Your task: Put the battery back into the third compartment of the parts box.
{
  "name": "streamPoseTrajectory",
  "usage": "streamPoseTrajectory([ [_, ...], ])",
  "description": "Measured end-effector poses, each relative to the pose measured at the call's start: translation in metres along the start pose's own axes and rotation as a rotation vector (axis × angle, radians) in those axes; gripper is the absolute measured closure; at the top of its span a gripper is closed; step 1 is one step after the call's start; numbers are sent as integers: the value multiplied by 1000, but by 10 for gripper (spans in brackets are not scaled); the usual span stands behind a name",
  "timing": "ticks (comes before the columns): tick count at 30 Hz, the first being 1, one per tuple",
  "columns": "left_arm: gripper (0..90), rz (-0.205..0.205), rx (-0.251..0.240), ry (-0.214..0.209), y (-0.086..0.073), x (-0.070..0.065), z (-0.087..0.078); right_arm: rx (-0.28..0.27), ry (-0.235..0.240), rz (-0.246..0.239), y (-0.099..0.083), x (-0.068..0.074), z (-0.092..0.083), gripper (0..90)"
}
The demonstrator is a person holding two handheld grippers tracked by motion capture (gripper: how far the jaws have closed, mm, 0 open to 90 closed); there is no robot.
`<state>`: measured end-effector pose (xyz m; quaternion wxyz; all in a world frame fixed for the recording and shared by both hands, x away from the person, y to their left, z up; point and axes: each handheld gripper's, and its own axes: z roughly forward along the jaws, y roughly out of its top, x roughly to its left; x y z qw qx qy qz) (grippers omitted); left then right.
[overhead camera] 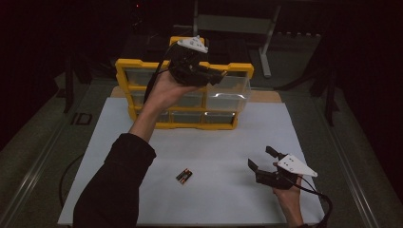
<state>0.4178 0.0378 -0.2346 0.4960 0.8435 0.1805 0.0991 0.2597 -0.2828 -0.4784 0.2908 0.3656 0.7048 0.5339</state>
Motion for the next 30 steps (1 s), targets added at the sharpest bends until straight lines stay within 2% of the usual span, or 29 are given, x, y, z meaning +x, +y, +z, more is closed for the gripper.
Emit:
streamPoseTrajectory([
  [4, 777, 5, 3, 4, 0, -2, 3, 0, 0, 0, 0, 0, 0, 147],
  [10, 766, -19, 27, 20, -4, 1, 9, 0, -1, 0, 0, 0, 0, 147],
  [11, 700, -40, 23, 16, -4, 2, 9, 0, -1, 0, 0, 0, 0, 147],
  [12, 594, -57, 24, 16, -5, 3, 10, 0, -1, 0, 0, 0, 0, 146],
  [13, 466, -54, 34, 30, -5, 3, 10, 0, -1, 1, 0, 0, 0, 146],
  [14, 389, -57, 38, 49, -6, 4, 9, -1, -1, 2, 0, 0, 0, 147],
  [17, 204, -76, 44, 64, -9, 6, 5, 0, -1, 1, 0, 0, 0, 147],
  [19, 149, -81, 59, 70, -12, 7, 4, 0, 0, 0, 0, 0, 0, 147],
  [22, 111, -76, 84, 68, -16, 9, -1, 0, -1, 0, 0, 0, 0, 147],
  [30, 55, -46, 149, 63, -21, 8, -10, 2, 1, -2, 0, 0, 1, 147],
])
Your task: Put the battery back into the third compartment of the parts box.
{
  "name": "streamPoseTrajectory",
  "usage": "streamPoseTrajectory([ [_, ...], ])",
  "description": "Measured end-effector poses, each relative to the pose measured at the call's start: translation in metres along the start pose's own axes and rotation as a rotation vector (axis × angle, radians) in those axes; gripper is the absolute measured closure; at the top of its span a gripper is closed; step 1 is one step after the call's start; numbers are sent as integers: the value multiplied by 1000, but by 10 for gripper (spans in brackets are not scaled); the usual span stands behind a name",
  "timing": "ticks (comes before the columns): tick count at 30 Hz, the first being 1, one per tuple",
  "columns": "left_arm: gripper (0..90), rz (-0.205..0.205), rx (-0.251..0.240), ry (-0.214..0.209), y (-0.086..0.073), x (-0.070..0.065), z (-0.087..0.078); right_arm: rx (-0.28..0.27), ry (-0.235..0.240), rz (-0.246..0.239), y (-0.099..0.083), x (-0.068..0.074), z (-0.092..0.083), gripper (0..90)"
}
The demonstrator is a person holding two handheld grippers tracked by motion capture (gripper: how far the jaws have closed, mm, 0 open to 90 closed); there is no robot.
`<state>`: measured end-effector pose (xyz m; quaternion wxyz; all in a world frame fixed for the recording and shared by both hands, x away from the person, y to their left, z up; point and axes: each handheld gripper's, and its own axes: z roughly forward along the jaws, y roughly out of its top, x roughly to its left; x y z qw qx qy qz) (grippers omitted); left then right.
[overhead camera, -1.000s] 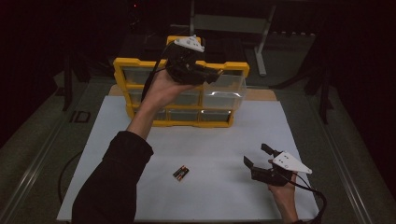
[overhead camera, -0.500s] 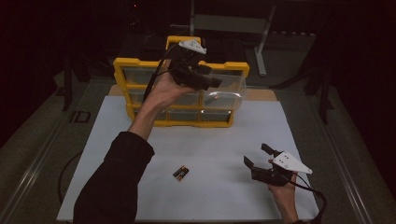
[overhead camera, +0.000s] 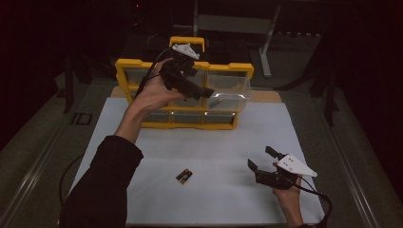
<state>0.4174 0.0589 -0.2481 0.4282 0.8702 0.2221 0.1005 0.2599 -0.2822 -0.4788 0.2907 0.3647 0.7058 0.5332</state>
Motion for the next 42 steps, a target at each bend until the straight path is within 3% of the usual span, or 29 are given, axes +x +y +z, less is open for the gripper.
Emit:
streamPoseTrajectory([
  [8, 36, 44, 59, -4, -4, -4, -1, 0, 1, 0, 0, 0, 0, 146],
  [17, 40, 36, 86, 0, -16, 0, -1, 3, 4, 0, 0, 0, 0, 146],
  [26, 41, 48, 157, 11, -28, 0, 7, 4, 4, 3, 0, 0, 0, 147],
  [42, 41, 52, 193, 24, -44, -1, 14, 7, -1, 13, 0, -1, -1, 139],
])
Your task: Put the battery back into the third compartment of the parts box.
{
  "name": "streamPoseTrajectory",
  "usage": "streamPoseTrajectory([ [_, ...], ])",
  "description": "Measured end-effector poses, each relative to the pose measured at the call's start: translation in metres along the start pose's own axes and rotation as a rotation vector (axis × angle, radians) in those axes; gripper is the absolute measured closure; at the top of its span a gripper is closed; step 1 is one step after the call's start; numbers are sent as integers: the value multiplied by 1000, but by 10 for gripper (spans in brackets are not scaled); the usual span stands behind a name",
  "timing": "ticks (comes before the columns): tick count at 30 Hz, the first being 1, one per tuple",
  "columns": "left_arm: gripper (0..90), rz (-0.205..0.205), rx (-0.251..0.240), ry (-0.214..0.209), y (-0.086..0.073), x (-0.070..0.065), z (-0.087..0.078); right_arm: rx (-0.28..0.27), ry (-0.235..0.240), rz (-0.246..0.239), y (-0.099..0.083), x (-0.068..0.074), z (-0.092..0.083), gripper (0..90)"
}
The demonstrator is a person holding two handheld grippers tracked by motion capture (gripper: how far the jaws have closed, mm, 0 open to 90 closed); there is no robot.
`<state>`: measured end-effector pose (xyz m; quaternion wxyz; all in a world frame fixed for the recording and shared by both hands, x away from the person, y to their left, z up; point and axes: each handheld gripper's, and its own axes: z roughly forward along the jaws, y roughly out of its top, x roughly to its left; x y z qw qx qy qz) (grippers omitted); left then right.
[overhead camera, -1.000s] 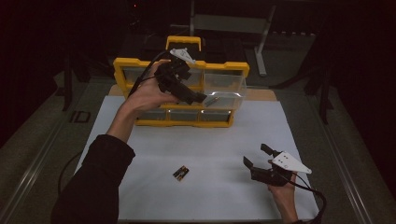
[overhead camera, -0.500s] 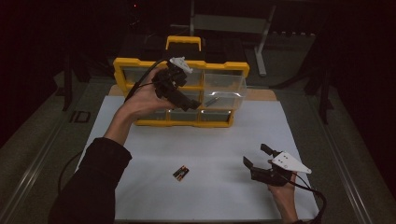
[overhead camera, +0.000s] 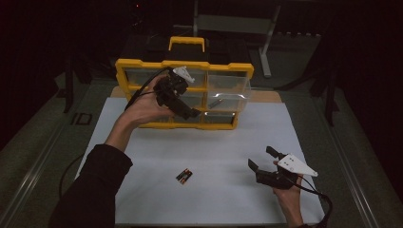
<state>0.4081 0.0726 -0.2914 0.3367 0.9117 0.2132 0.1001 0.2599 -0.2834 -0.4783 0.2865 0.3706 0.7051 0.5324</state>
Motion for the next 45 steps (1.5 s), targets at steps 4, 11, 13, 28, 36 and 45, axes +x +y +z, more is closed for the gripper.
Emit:
streamPoseTrajectory([
  [4, 42, -4, 10, 3, -4, 0, 4, -2, 3, -2, 0, -1, 0, 139],
  [11, 42, -5, 23, -6, -10, -1, 10, -14, -10, -2, 1, 0, -2, 128],
  [13, 43, -5, 23, -6, -10, -1, 10, -15, -12, -4, 1, 0, -2, 128],
  [28, 44, -8, 59, -20, -24, -4, 23, -29, -20, -8, 1, 0, -3, 128],
  [36, 44, -8, 72, -24, -29, -7, 28, -32, -20, -7, 1, 0, -3, 128],
  [45, 44, -11, 89, -29, -35, -9, 35, -34, -21, -10, 1, 1, -3, 128],
])
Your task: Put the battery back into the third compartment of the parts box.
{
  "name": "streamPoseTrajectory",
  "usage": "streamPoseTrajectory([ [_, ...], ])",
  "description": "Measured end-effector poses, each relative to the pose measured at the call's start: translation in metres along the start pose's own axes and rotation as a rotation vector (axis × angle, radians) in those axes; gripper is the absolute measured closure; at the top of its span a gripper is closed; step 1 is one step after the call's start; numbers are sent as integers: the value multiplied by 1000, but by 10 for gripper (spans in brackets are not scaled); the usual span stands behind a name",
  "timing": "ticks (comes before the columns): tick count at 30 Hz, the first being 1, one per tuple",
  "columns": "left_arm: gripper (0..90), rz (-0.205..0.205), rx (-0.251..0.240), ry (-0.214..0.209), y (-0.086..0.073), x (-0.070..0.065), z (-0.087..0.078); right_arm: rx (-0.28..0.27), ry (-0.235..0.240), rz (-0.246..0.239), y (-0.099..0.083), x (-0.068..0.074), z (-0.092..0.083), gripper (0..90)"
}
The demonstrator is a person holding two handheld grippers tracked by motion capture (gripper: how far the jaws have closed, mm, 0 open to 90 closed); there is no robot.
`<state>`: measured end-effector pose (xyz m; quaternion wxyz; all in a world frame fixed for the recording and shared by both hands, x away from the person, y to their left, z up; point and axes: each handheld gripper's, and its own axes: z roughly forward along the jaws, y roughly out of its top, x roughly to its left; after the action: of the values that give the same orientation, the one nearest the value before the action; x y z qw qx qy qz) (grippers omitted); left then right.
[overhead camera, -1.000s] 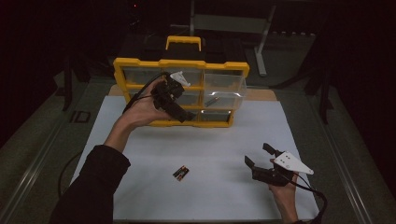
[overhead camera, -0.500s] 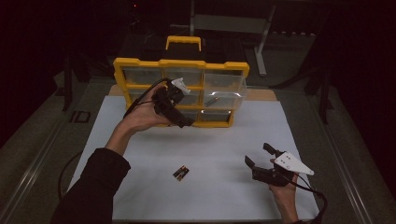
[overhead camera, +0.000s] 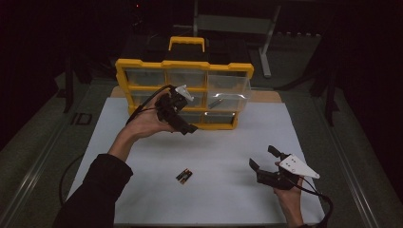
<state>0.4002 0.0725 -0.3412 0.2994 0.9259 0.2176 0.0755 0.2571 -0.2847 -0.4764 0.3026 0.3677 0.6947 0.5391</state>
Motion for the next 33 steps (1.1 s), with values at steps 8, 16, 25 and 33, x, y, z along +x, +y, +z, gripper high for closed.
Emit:
streamPoseTrajectory([
  [8, 44, 13, 27, 5, 0, -4, 4, -1, 0, -1, 0, 0, 0, 128],
  [16, 44, 18, 44, 9, -3, -8, 7, -3, 0, 0, 0, 0, 0, 128],
  [25, 44, 14, 60, 12, -12, -8, 7, -4, -2, -2, 0, 0, 0, 128],
  [33, 46, 14, 64, 3, -18, -13, 9, -5, -3, 0, 0, 0, -1, 128],
])
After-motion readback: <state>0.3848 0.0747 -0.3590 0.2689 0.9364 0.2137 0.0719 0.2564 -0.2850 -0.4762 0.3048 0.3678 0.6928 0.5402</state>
